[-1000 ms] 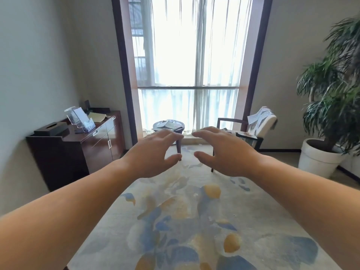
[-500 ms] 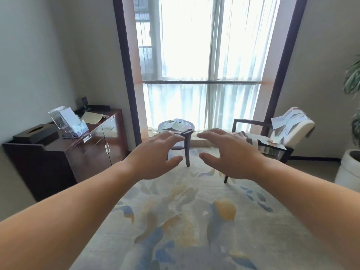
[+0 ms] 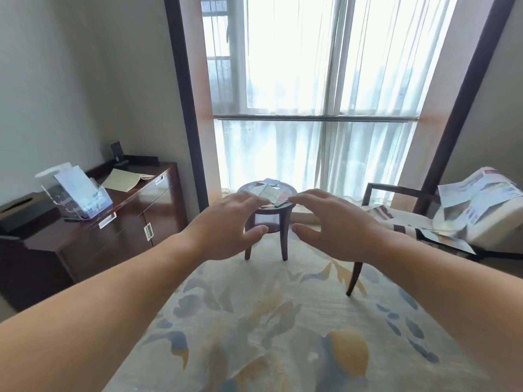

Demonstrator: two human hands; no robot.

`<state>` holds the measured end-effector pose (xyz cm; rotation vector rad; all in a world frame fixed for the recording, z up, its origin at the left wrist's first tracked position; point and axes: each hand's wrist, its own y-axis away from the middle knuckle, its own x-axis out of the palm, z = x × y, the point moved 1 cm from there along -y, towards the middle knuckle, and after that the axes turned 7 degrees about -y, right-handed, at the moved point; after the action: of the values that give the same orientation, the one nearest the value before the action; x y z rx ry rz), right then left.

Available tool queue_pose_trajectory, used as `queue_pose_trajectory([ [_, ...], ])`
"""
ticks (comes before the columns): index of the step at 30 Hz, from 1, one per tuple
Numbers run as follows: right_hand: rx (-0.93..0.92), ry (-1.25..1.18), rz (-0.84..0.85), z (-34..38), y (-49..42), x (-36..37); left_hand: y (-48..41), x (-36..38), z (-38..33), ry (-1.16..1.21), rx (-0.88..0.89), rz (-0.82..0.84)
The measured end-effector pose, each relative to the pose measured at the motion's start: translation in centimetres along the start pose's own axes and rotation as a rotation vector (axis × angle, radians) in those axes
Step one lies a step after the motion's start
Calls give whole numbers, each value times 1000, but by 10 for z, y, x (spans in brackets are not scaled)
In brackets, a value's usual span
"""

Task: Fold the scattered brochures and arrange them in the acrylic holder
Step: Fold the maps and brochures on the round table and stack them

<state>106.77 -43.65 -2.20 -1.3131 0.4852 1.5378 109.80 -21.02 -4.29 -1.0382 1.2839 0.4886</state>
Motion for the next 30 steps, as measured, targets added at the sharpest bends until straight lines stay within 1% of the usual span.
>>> queue_pose_trajectory([
  [8,50,59,-36,-68,-151,11,-141,31,105,37,28,-41],
  [15,84,63,23,-139,-264,44,-238,89,171,63,41,17],
  [19,56,70,44,-192,-327,67,-302,126,205,59,32,44],
  [23,27,40,30,-252,-392,76,-379,159,238,36,8,65],
  [26,32,55,95,-294,-442,79,-436,178,260,29,-8,83],
  [30,59,30,106,-340,-506,83,-498,203,291,51,-33,91],
])
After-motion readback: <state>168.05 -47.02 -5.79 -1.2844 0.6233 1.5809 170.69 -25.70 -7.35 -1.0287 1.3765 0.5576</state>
